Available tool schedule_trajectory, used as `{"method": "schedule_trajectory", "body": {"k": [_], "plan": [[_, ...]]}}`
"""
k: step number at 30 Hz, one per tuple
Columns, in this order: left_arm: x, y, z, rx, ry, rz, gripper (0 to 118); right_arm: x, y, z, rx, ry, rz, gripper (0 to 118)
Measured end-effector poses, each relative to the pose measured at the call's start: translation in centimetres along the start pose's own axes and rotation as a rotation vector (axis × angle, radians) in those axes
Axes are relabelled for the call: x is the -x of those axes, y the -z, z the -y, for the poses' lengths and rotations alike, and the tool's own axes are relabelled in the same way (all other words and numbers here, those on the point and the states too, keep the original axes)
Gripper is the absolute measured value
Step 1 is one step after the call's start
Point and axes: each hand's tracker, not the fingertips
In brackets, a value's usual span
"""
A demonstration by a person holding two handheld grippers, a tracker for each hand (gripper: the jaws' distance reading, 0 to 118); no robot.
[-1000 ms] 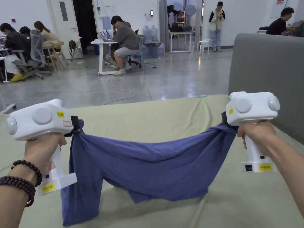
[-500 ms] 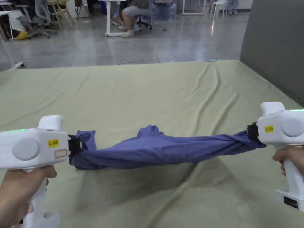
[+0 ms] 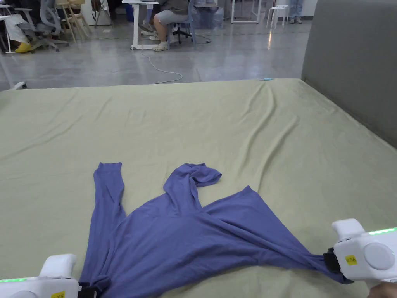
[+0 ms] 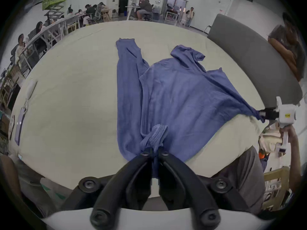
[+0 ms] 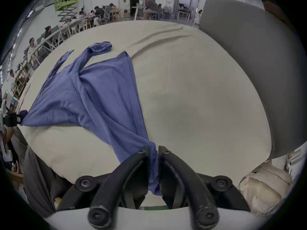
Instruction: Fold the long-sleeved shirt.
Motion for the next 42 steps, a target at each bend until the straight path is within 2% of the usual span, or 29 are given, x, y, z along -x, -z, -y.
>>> {"method": "schedule_trajectory", "body": {"k": [1, 2, 3, 4, 7, 8, 9, 10, 11, 13, 14, 16, 17, 18, 19, 20, 25, 26, 28, 29, 30, 31, 32, 33, 34, 35, 37, 38, 42], "plan": [[0.1, -0.2, -0.3, -0.004, -0.004, 0.004, 18, -0.1, -0.2, -0.4, -0.005, 0.020, -0.007, 22], [0.0, -0.6, -0.7, -0.017, 0.001, 0.002, 52, -0.3, -1.0, -0.8, -0.023, 0.041, -0.009, 47], [-0.1, -1.0, -1.1, -0.036, 0.013, 0.012, 101, -0.4, -1.5, -1.2, -0.045, 0.066, -0.004, 88], [-0.2, -1.6, -1.3, -0.062, 0.028, 0.015, 118, -0.5, -2.3, -1.6, -0.074, 0.093, 0.005, 108], [-0.8, -4.2, -2.6, -0.184, 0.035, 0.056, 118, -0.5, -5.0, -2.8, -0.179, 0.127, 0.024, 110], [-1.0, -5.0, -3.2, -0.193, 0.024, 0.066, 116, -0.4, -5.5, -3.3, -0.171, 0.129, 0.030, 101], [-1.3, -5.5, -3.7, -0.181, 0.017, 0.059, 81, -0.3, -5.8, -3.7, -0.165, 0.121, 0.023, 62], [-1.6, -6.1, -4.4, -0.238, 0.022, 0.072, 22, 0.2, -6.2, -3.7, -0.169, 0.109, 0.027, 6], [-2.0, -6.5, -4.8, -0.286, 0.057, 0.086, 0, 0.6, -6.1, -3.8, -0.175, 0.094, 0.034, 0], [-2.5, -6.3, -5.4, -0.287, 0.041, 0.036, 0, 1.1, -5.0, -3.5, -0.166, 0.101, 0.038, 0], [-2.9, -6.2, -5.8, -0.274, 0.051, 0.058, 0, 1.3, -4.6, -3.1, -0.141, 0.079, 0.024, 0], [-3.0, -5.8, -6.1, -0.272, 0.044, 0.091, 0, 1.3, -3.7, -2.4, -0.126, 0.096, 0.017, 0], [-3.2, -5.7, -6.4, -0.274, 0.045, 0.091, 0, 1.2, -3.2, -1.9, -0.107, 0.103, 0.020, 10], [-3.3, -5.6, -6.7, -0.273, 0.050, 0.092, 0, 0.9, -3.3, -1.6, -0.077, 0.102, 0.028, 53], [-3.5, -5.4, -7.0, -0.269, 0.058, 0.089, 0, 0.8, -2.3, -1.0, -0.015, 0.100, 0.037, 87], [-3.4, -5.1, -6.8, -0.269, 0.062, 0.086, 0, 0.6, -1.4, -0.3, 0.029, 0.093, 0.051, 100], [-3.3, -3.6, -7.9, -0.249, 0.067, 0.094, 0, -0.1, 1.3, 1.3, 0.064, 0.084, 0.063, 93], [-3.4, -3.2, -8.3, -0.246, 0.072, 0.092, 0, 0.0, 1.6, 1.2, 0.072, 0.085, 0.066, 86], [-3.5, -2.2, -8.7, -0.243, 0.080, 0.089, 0, -0.1, 3.0, 1.2, 0.097, 0.081, 0.082, 61], [-3.5, -1.8, -9.2, -0.240, 0.079, 0.089, 0, 0.1, 3.4, 1.1, 0.111, 0.071, 0.080, 45], [-3.6, -1.2, -9.9, -0.237, 0.077, 0.088, 0, 0.2, 3.6, 1.1, 0.119, 0.062, 0.046, 19], [-3.7, -0.6, -10.7, -0.232, 0.081, 0.091, 0, 0.2, 3.8, 1.2, 0.102, 0.078, -0.036, 8], [-4.0, 0.1, -11.1, -0.227, 0.093, 0.092, 0, 0.3, 4.0, 1.3, 0.088, 0.101, -0.067, 7], [-4.4, 0.8, -12.1, -0.225, 0.111, 0.078, 0, 0.7, 4.0, 1.2, 0.101, 0.073, 0.020, 7], [-4.7, 1.6, -13.0, -0.226, 0.129, 0.073, 0, 1.0, 3.8, 1.1, 0.099, 0.054, 0.010, 7], [-5.0, 2.7, -14.3, -0.224, 0.144, 0.079, 9, 1.0, 3.9, 1.2, 0.096, 0.044, 0.014, 7], [-5.5, 5.9, -16.9, -0.197, 0.163, 0.082, 88, 0.5, 3.9, 1.4, 0.093, 0.063, 0.002, 7], [-5.6, 7.5, -18.1, -0.168, 0.178, 0.060, 115, 0.3, 3.8, 1.3, 0.092, 0.082, -0.010, 7], [-5.8, 15.1, -22.2, -0.017, 0.249, -0.117, 118, -0.6, 3.8, 1.4, 0.093, 0.137, -0.045, 7]]}}
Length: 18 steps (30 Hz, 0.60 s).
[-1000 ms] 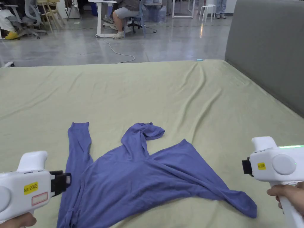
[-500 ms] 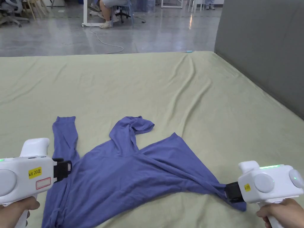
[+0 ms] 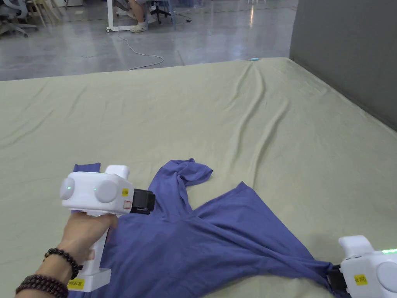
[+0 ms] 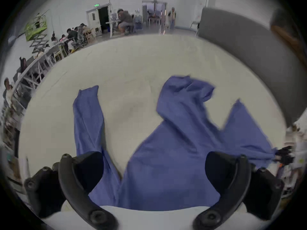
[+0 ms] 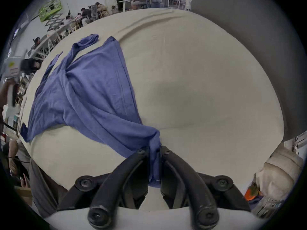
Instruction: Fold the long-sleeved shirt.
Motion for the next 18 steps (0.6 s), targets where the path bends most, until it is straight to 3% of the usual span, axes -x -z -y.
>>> {"method": "schedule_trajectory", "body": {"k": [5, 8, 10, 12, 15, 18], "plan": [[-0.9, 5.9, -0.2, 0.251, 0.016, -0.024, 118, 0.1, 0.2, -0.1, 0.002, -0.003, 0.001, 7], [-1.1, 5.5, 0.0, 0.224, -0.047, 0.034, 103, 0.4, 0.3, -0.2, 0.006, -0.015, 0.009, 7], [-1.0, 4.4, -0.5, 0.250, -0.046, 0.064, 64, 0.4, 0.3, -0.2, 0.005, -0.022, 0.014, 7], [-1.3, 2.5, -0.7, 0.185, 0.037, 0.089, 0, 0.8, 0.4, -0.4, 0.006, -0.041, 0.027, 7], [-0.9, 1.0, -1.1, 0.152, -0.001, 0.095, 0, 0.9, -0.6, -1.2, 0.018, -0.064, 0.037, 7], [-0.3, -3.1, -1.9, 0.010, -0.043, 0.115, 0, 0.6, -4.0, -3.9, -0.146, -0.035, 0.033, 7]]}}
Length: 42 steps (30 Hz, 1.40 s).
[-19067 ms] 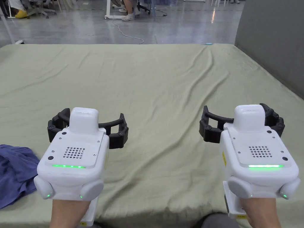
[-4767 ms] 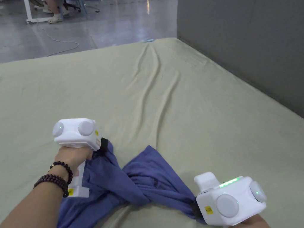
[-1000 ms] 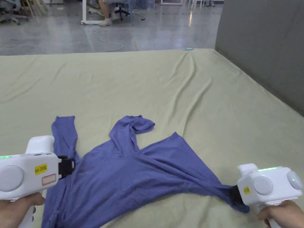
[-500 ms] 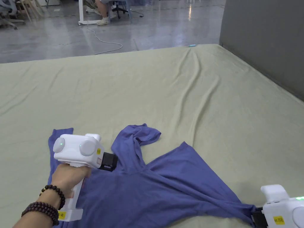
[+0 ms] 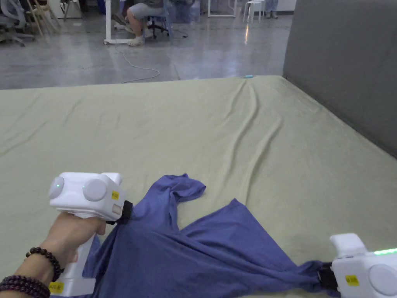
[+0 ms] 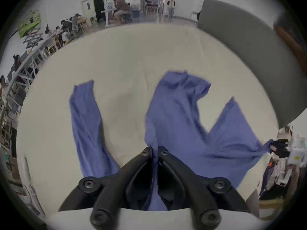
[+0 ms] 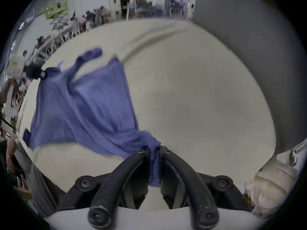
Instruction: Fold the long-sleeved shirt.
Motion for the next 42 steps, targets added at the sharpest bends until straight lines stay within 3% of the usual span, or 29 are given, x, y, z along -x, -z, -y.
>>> {"method": "schedule_trajectory", "body": {"k": [4, 11, 18, 21, 25, 34, 42], "plan": [[1.0, -7.7, -3.0, -0.201, -0.028, 0.011, 0, -0.2, -4.7, -8.0, -0.187, 0.031, -0.058, 7], [2.9, -23.2, -10.8, -0.571, -0.080, -0.032, 0, 3.1, -13.5, -24.2, -0.485, -0.049, -0.006, 7], [5.2, -34.8, -21.1, -0.728, -0.180, -0.078, 0, 4.2, -23.3, -39.2, -0.712, 0.015, 0.019, 7], [6.2, -38.5, -24.9, -0.808, -0.232, -0.097, 0, 3.9, -27.0, -44.2, -0.767, 0.080, -0.008, 7], [5.8, -42.6, -28.5, -0.891, -0.229, -0.118, 0, 4.3, -31.8, -48.8, -0.831, 0.092, 0.027, 7], [5.3, -46.1, -31.0, -0.974, -0.248, -0.093, 0, 4.8, -35.4, -52.6, -0.890, 0.067, 0.099, 7], [6.2, -38.0, -29.2, -0.845, -0.232, -0.104, 0, 4.3, -26.7, -49.9, -0.769, 0.079, 0.077, 7]]}}
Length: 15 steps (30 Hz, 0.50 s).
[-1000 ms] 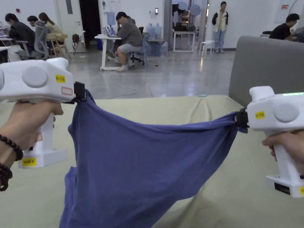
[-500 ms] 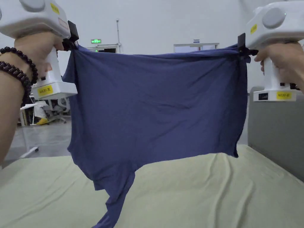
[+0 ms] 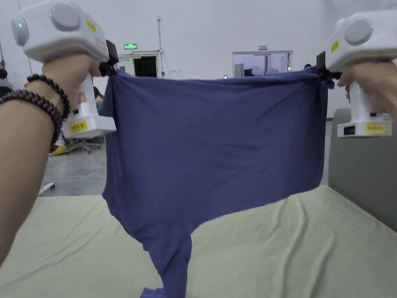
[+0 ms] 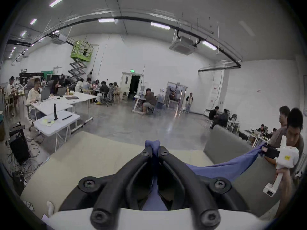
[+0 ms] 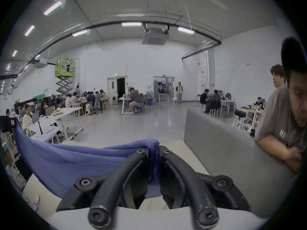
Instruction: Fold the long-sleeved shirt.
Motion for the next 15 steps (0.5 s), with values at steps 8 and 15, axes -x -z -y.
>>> {"method": "schedule_trajectory", "body": {"k": [8, 15], "plan": [[2.0, 4.0, 14.1, 0.198, 0.034, -0.040, 0, -0.3, 6.2, 14.9, 0.243, 0.044, -0.028, 7], [3.8, 4.7, 21.4, 0.311, -0.014, -0.045, 0, -0.2, 7.9, 23.0, 0.373, 0.054, -0.029, 7]]}}
